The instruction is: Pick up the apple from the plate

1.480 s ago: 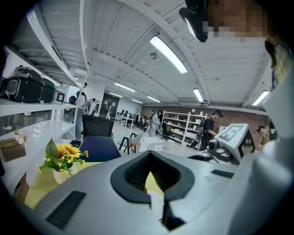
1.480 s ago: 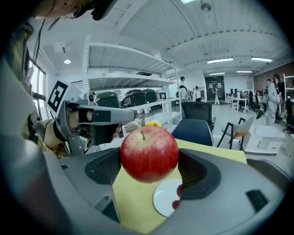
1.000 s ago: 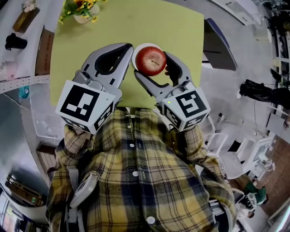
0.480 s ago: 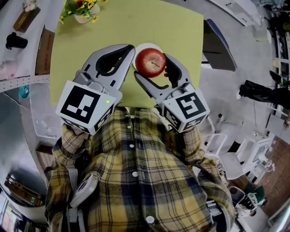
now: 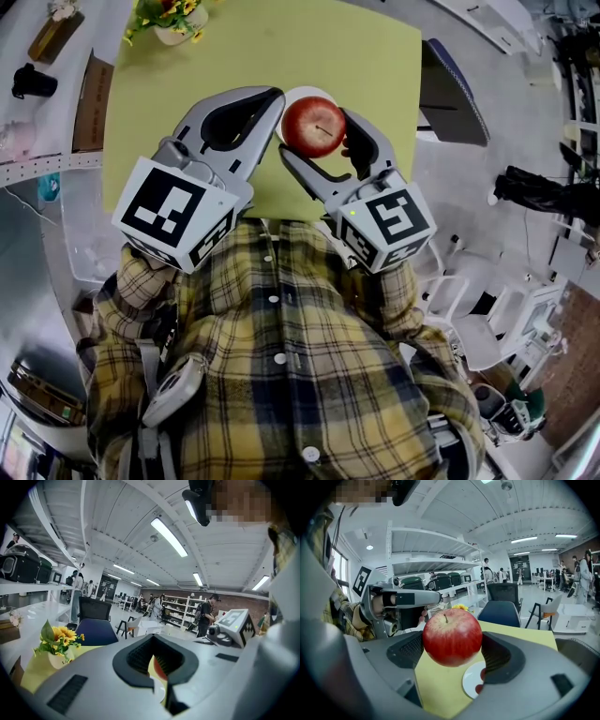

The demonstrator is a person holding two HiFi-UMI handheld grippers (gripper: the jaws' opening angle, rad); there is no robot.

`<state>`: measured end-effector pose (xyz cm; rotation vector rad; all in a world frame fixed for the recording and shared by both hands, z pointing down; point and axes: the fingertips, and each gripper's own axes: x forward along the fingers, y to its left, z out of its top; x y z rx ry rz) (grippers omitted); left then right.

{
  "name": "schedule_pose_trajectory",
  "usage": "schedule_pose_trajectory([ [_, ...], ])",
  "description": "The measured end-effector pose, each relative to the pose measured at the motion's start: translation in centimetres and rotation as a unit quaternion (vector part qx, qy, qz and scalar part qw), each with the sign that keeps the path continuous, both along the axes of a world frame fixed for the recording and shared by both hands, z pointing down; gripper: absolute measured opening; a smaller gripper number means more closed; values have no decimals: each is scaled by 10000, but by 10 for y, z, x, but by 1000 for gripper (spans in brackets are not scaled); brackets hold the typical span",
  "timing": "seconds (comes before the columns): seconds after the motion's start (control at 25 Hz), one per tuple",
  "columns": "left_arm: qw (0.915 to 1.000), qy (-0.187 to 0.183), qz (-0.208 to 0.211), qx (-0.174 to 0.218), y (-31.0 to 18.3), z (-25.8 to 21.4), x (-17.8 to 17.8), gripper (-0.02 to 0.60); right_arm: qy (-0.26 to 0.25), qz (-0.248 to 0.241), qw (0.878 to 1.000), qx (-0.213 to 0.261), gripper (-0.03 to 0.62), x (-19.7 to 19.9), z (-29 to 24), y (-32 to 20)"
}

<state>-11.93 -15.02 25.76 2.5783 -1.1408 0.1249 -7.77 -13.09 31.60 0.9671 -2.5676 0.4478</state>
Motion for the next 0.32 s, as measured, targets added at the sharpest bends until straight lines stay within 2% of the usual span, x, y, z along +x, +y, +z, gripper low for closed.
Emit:
schedule_pose_trajectory([
  [0.12,10000,-33,-1,30,4,7,3,-2,13,-11,10000,20,382,2,5,5],
  [0.32,9993,-185,301,144,-7,16,16,-2,51,89,9999,84,382,9,9,-10],
])
